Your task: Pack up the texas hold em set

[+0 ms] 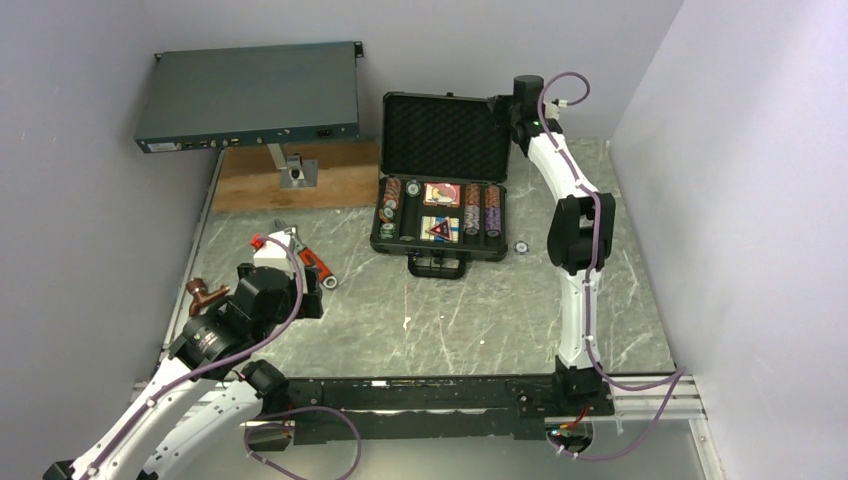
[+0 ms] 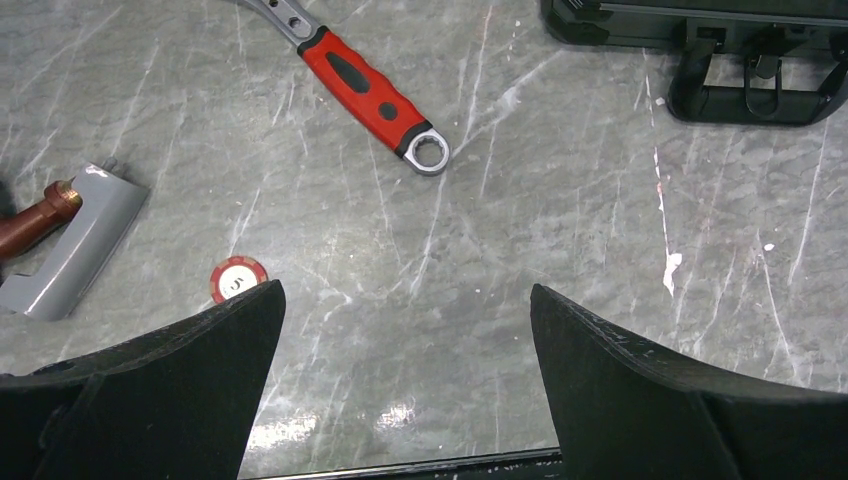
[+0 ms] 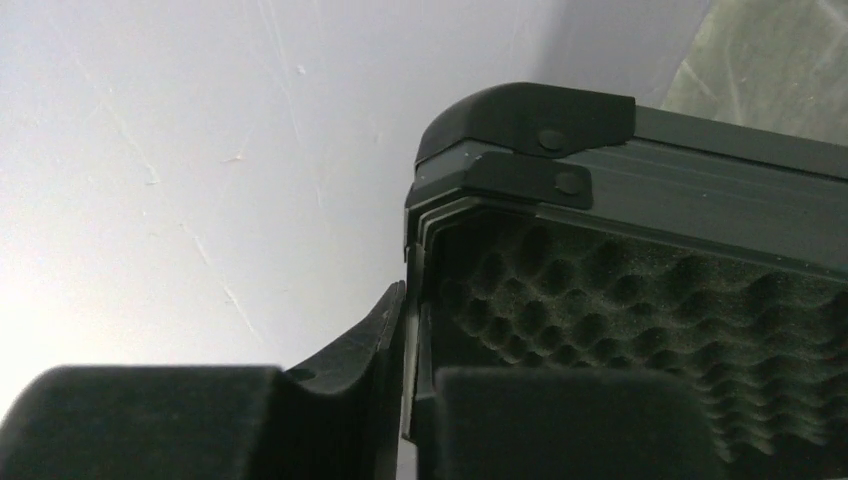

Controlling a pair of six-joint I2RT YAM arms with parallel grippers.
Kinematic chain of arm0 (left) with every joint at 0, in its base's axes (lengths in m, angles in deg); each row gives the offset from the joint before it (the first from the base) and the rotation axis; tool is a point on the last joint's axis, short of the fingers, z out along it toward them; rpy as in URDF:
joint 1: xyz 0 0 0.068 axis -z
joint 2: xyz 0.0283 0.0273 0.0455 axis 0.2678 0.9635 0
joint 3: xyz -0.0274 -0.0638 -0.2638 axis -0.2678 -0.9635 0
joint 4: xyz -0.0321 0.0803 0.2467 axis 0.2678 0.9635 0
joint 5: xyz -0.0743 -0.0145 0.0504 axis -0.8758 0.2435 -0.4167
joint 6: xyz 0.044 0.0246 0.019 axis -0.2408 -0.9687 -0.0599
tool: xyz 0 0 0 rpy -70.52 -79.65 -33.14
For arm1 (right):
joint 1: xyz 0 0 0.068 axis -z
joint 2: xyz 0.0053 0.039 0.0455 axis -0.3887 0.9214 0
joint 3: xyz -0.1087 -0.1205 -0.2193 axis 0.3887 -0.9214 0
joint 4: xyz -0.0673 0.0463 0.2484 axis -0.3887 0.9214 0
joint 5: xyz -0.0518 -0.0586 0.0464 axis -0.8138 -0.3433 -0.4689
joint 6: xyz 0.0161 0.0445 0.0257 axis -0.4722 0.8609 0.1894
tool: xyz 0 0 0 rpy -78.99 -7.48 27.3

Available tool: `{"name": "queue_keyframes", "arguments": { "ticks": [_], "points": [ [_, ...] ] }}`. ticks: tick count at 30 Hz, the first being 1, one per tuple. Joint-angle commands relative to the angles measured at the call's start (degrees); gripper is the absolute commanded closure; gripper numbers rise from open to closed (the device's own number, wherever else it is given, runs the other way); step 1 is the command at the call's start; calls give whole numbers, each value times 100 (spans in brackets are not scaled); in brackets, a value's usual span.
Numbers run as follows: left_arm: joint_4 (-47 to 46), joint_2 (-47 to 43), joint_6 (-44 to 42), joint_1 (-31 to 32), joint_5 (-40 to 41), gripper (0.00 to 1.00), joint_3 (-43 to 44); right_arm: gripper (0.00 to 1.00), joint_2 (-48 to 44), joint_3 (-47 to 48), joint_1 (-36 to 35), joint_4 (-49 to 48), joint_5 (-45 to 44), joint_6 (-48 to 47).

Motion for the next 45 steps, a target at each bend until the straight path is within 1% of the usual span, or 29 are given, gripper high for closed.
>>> {"name": "queue_keyframes", "arguments": {
  "ticks": [1, 3, 8, 19, 23, 26, 28, 29, 31, 32, 33, 34, 37, 40, 43, 45],
  "points": [
    [-151, 30, -29, -56, 12, 0, 34, 100, 27, 174, 115, -559, 162, 189],
    [-152, 23, -30, -77, 1, 0, 34, 100, -122, 36, 115, -554, 232, 126],
    [-171, -23, -46, -117, -25, 0, 26, 100, -949, -939, 107, -710, 527, -126],
    [-218, -3, -95, -157, -108, 1, 8, 100, -3474, -4353, 45, -1101, 1126, -525],
    [-227, -4, -107, -157, -149, 1, 8, 100, -4280, -5592, 20, -974, 1245, -601],
    [-240, -30, -115, -157, -153, 1, -2, 100, -4858, -6336, 1, -856, 1372, -681],
    [-243, -51, -121, -157, -170, 1, -7, 90, -5202, -6764, -1, -712, 1502, -717],
    [-252, -57, -125, -157, -180, 1, -5, 82, -5345, -6935, -4, -614, 1583, -747],
    [-255, -67, -130, -157, -199, 1, -9, 56, -5604, -7206, -11, -326, 1766, -771],
    [-262, -76, -134, -157, -209, 1, -10, 46, -5725, -7295, -8, -73, 1858, -782],
    [-259, -79, -130, -157, -211, 1, -17, 38, -5840, -7378, -12, 177, 1993, -832],
    [-261, -87, -134, -157, -220, 1, -13, 35, -5948, -7446, -16, 467, 2085, -913],
    [-277, -130, -143, -157, -223, 1, -20, 31, -6428, -7734, -34, 1339, 2266, -1256],
    [-282, -170, -146, -158, -229, 1, -27, 27, -7292, -8090, -27, 2137, 2042, -1457],
    [-290, -185, -157, -157, -244, 1, -23, 26, -8012, -8289, -26, 2531, 1700, -1621],
    [-292, -185, -155, -157, -260, 1, -21, 25, -8322, -8321, -26, 2662, 1539, -1737]
  ]
}}
